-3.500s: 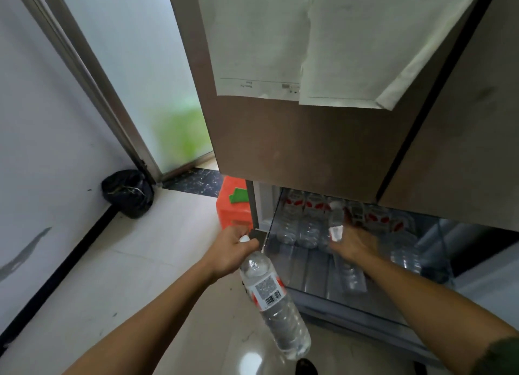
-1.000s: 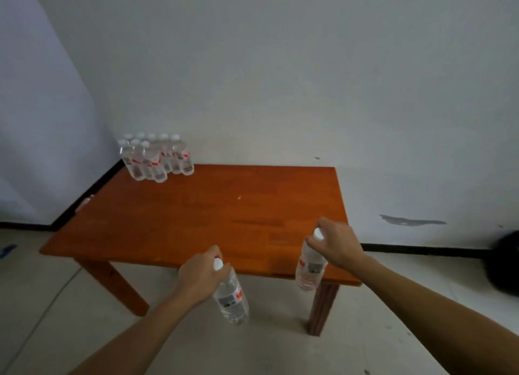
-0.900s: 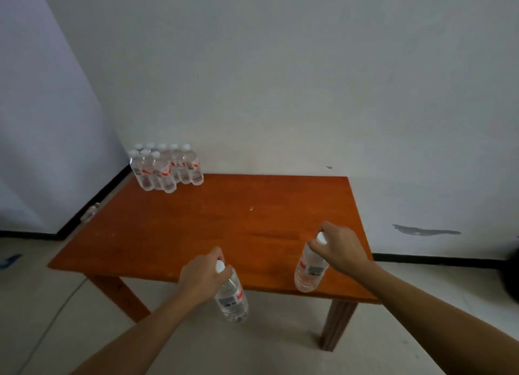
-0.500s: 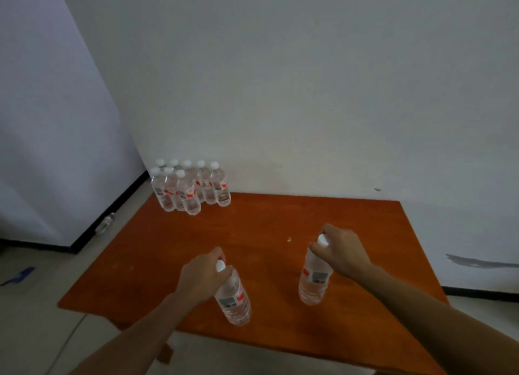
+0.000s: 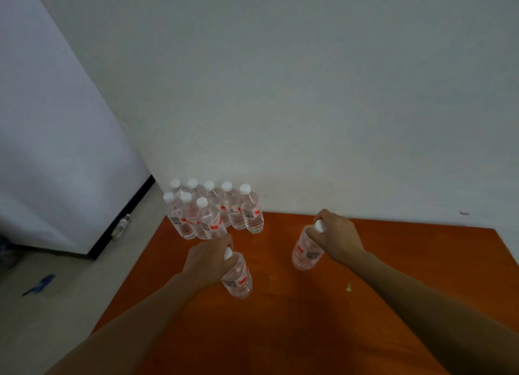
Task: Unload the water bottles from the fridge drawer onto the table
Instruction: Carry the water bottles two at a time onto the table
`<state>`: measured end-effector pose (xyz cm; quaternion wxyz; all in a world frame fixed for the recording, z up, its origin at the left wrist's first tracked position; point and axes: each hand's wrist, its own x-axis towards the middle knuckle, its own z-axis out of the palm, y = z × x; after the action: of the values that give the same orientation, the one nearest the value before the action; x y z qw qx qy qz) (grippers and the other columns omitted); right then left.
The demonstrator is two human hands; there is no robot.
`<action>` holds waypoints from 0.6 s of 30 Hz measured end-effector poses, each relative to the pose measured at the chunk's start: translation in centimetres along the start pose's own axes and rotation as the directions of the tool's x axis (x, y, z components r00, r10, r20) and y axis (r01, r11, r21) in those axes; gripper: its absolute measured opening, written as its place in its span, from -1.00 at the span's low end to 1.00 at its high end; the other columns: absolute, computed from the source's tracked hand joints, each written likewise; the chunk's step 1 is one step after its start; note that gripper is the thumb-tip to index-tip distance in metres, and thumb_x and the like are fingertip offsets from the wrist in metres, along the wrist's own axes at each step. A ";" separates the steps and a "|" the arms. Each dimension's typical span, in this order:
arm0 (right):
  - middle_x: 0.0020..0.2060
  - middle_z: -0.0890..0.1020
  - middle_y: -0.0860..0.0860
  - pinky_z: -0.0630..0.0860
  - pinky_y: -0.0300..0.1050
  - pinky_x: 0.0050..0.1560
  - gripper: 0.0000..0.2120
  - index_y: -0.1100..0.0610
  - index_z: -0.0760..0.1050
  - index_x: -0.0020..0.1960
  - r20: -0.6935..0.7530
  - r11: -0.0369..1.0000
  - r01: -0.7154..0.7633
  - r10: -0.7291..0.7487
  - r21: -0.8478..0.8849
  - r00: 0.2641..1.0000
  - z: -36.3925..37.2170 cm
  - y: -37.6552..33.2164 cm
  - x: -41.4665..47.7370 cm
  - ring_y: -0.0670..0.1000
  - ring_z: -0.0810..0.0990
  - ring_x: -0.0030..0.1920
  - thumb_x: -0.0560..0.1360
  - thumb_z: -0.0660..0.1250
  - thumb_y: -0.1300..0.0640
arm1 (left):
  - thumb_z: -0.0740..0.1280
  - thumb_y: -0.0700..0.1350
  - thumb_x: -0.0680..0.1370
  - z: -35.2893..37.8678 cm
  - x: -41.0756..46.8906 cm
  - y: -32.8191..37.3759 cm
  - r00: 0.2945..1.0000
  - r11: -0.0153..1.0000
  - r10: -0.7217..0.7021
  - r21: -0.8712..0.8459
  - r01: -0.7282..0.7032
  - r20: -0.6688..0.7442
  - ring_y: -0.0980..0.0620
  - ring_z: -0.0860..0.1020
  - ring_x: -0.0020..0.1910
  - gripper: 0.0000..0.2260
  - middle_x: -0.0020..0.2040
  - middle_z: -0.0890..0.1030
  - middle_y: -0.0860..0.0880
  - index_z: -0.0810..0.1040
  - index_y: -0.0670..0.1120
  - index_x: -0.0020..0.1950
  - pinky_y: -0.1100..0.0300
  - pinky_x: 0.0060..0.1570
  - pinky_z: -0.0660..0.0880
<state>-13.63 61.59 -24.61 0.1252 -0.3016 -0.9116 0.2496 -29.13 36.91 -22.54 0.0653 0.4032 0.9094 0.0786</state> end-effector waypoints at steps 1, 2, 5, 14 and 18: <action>-0.08 0.57 -0.02 0.49 -0.26 -0.25 -0.73 0.07 0.45 0.09 -0.011 1.000 -0.019 0.019 0.007 1.000 0.5 -0.5 1.3 -0.04 0.53 -0.16 0.53 0.31 -0.10 | 0.28 0.15 0.54 -0.1 1.6 -0.8 1.000 1.000 0.012 -0.002 -0.012 -0.002 0.12 0.55 -0.18 -0.78 -0.09 0.59 0.08 0.47 0.04 0.05 0.17 -0.15 0.55; -0.06 0.58 -0.02 0.54 -0.21 -0.21 -0.72 0.07 0.46 0.09 -0.021 0.999 -0.035 0.035 0.011 0.999 1.1 -1.0 2.6 -0.03 0.54 -0.15 0.53 0.31 -0.10 | 0.28 0.14 0.54 -0.1 3.2 -1.7 1.000 1.000 0.028 -0.002 -0.028 -0.002 0.10 0.57 -0.15 -0.77 -0.05 0.61 0.06 0.48 0.03 0.08 0.15 -0.13 0.57; -0.07 0.57 -0.02 0.51 -0.21 -0.20 -0.73 0.07 0.46 0.08 -0.045 0.997 -0.082 0.082 -0.003 0.996 3.2 -2.3 5.5 -0.04 0.54 -0.14 0.52 0.31 -0.11 | 0.28 0.10 0.56 0.1 7.8 -3.8 0.994 0.995 0.100 0.014 -0.101 0.031 0.02 0.60 -0.05 -0.72 0.06 0.63 0.00 0.46 0.03 0.22 0.13 -0.08 0.54; -0.09 0.57 -0.05 0.56 -0.15 -0.12 -0.74 0.05 0.46 0.05 -0.048 0.973 -0.226 0.224 -0.043 0.973 9.6 -6.9 13.7 -0.04 0.57 -0.12 0.50 0.35 -0.10 | 0.18 0.11 0.56 1.8 18.2 -9.2 0.926 0.913 0.378 0.159 -0.376 0.024 0.02 0.55 -0.17 -0.58 -0.06 0.61 0.03 0.33 -0.04 0.36 0.13 -0.25 0.40; -0.12 0.54 -0.07 0.43 -0.20 -0.15 -0.74 0.06 0.47 0.05 -0.059 0.972 -0.226 0.223 -0.062 0.973 11.8 -8.5 16.0 -0.05 0.51 -0.15 0.50 0.34 -0.09 | 0.15 0.10 0.54 2.2 20.6 -10.8 0.918 0.895 0.397 0.216 -0.391 0.017 -0.07 0.54 -0.09 -0.62 -0.03 0.59 -0.02 0.35 -0.03 0.30 -0.01 -0.04 0.47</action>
<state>-34.84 61.06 -28.86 0.1090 -0.4132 -0.8762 0.2231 -50.23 45.24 -27.98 -0.0087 0.5823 0.8129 -0.0032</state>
